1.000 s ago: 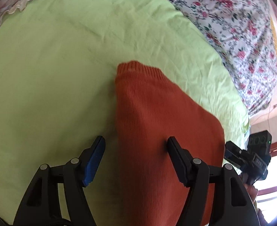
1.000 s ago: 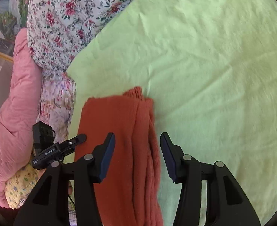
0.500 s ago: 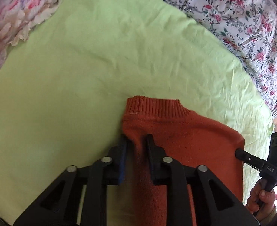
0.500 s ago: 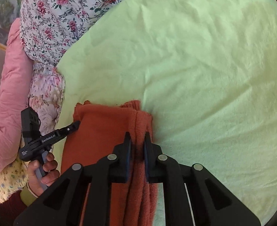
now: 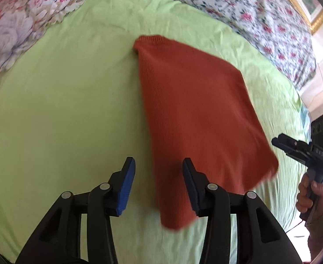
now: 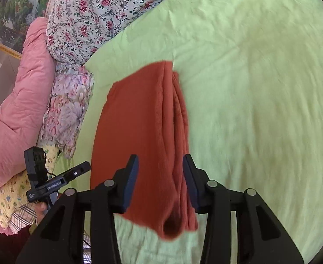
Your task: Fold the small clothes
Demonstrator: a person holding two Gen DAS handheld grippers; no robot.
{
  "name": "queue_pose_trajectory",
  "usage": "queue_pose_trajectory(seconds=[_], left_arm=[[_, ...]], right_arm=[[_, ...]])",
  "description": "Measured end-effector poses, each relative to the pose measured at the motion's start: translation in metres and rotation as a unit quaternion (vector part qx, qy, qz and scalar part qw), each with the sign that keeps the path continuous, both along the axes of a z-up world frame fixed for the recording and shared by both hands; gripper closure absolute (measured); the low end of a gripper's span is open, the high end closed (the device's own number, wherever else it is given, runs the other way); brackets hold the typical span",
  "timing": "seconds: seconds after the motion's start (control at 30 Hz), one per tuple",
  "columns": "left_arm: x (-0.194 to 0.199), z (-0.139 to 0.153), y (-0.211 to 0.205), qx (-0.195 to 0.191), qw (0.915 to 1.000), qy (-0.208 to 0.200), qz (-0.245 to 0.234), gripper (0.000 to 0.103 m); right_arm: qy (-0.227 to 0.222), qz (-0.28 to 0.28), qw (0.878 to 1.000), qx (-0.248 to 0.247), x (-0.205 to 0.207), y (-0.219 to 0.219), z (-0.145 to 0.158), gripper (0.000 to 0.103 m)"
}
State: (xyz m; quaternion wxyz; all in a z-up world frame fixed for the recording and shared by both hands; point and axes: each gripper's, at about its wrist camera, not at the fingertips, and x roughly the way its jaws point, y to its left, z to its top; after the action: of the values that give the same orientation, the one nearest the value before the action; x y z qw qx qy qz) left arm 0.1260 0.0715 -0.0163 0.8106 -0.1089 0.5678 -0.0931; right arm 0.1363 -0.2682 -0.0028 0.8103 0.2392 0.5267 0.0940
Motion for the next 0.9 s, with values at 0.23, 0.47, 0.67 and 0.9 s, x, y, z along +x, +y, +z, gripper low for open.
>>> queue_pose_trajectory(seconds=[0.23,0.47,0.67,0.9], left_arm=[[-0.077,-0.013,-0.010,0.031,0.9989,0.000,-0.037,0.048],[-0.074,-0.032,-0.033,0.107,0.9931,-0.026,-0.039,0.055],[-0.063,-0.029,-0.035,0.101,0.9942,-0.033,-0.015,0.092],[-0.067,-0.038,-0.026,0.090,0.9959,-0.007,0.013,0.096]], right_arm=[[0.012,-0.018,1.000,0.016,-0.056,0.010,-0.013,0.060],[0.001,-0.007,1.000,-0.001,-0.057,0.019,-0.016,0.060],[-0.006,0.012,1.000,-0.007,-0.048,0.025,-0.016,0.098],[-0.059,0.033,0.998,-0.014,-0.056,0.021,0.015,0.099]])
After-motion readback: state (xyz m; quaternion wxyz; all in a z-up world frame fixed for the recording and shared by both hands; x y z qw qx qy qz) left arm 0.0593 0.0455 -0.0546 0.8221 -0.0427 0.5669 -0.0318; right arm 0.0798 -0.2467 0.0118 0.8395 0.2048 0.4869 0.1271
